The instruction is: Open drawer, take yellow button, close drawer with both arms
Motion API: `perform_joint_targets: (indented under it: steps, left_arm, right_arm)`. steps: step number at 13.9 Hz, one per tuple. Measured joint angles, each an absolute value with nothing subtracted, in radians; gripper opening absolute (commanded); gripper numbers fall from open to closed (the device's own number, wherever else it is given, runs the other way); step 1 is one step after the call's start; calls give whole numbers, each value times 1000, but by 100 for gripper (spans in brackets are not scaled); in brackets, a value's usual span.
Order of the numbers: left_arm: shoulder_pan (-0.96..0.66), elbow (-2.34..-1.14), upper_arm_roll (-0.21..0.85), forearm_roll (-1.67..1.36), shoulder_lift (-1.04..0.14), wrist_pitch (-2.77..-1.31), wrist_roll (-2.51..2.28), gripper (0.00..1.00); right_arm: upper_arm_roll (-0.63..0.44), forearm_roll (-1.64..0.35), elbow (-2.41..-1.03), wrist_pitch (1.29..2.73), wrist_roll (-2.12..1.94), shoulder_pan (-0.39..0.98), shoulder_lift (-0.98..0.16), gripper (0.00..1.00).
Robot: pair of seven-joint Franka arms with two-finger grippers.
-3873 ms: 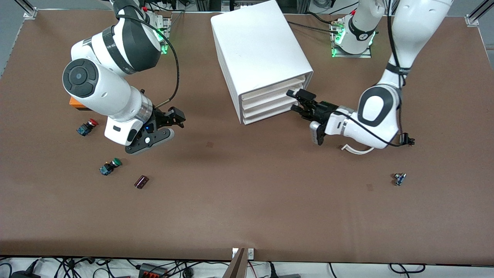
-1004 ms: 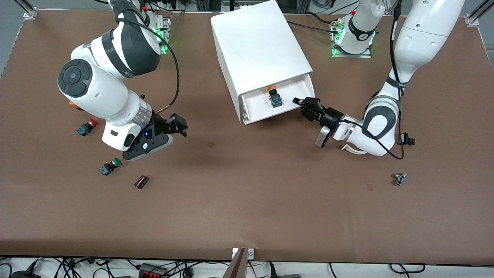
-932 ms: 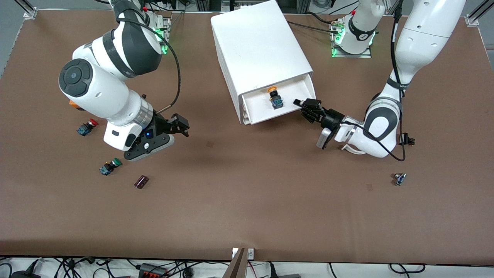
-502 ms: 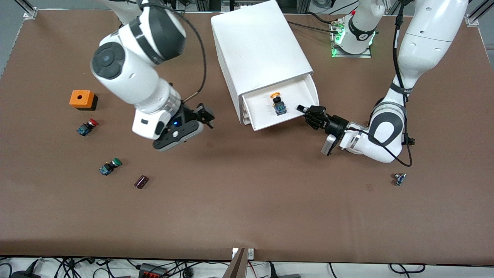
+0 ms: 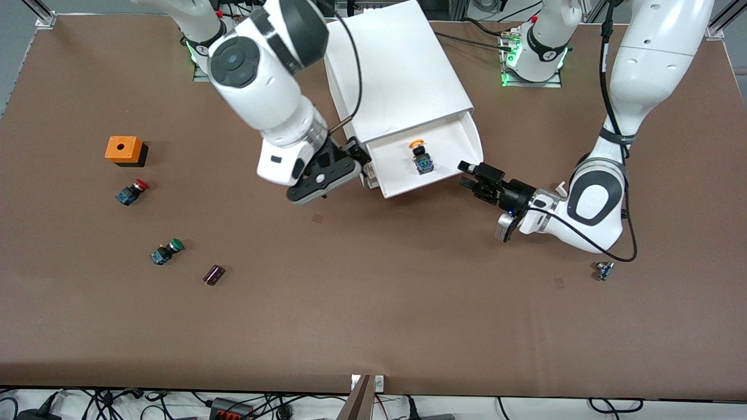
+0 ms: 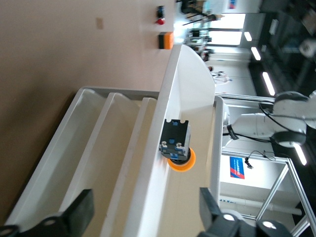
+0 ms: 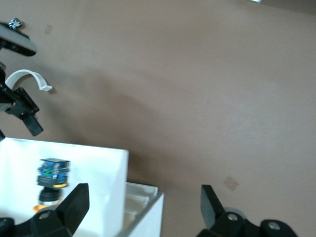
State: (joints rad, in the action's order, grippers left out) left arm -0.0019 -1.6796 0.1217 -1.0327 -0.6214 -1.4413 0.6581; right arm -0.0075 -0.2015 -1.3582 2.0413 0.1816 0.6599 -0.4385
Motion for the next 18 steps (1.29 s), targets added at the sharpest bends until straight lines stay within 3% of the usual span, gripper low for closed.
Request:
perform_joint_targets:
  steps: [5, 12, 16, 18]
  left_arm:
    - [-3, -1574, 122, -794, -561, -1416, 271, 100]
    - [-36, -1412, 139, -223, -556, -1416, -136, 100]
    - [-45, -1370, 140, -113, -556, -1439, -168, 100]
    - [-47, -1353, 140, -112, -556, -1449, -169, 100]
  right_arm:
    - [-8, -138, -1280, 2053, 344, 767, -510, 100]
    - [-11, -63, -1162, 2060, 530, 871, -654, 100]
    - [-14, -57, -1132, 2062, 554, 898, -699, 99]
    - [-14, -57, -1123, 2062, 557, 906, -711, 92]
